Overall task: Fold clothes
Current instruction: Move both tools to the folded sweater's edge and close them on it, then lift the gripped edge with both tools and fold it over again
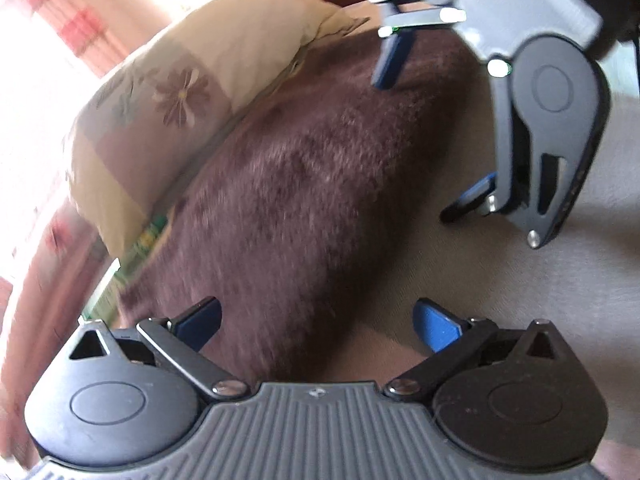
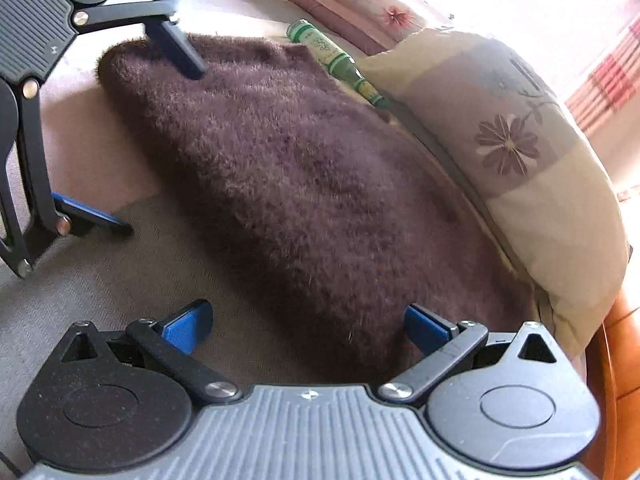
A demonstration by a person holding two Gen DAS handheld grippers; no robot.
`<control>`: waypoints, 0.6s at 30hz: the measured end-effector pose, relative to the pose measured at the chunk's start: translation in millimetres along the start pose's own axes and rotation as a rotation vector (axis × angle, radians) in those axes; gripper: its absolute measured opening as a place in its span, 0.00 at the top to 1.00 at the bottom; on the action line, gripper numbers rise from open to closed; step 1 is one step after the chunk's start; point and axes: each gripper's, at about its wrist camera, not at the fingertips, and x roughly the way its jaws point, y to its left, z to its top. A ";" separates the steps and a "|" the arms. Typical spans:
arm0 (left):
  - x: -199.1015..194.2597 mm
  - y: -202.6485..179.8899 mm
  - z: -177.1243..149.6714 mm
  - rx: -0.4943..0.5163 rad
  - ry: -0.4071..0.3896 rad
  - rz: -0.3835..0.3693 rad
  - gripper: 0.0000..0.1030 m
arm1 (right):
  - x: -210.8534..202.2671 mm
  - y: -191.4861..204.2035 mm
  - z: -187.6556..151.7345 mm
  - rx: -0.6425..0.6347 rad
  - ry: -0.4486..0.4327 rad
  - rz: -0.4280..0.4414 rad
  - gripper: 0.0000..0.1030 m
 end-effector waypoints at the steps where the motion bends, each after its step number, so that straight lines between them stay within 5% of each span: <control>1: 2.2 -0.5 2.7 0.021 -0.002 0.010 0.00 | 2.6 -1.6 2.0 -0.009 0.000 -0.010 0.00; 7: 19.6 0.6 -8.9 0.246 0.034 0.182 0.00 | 16.3 -23.9 -8.3 -0.073 0.039 -0.086 0.00; 12: 13.0 14.2 -35.2 0.252 0.067 0.231 0.00 | 14.9 -51.1 -38.7 -0.092 0.100 -0.160 0.00; 18: 12.5 -11.1 -23.8 0.427 0.045 0.281 0.07 | 19.5 -24.5 -42.6 -0.339 0.088 -0.284 0.00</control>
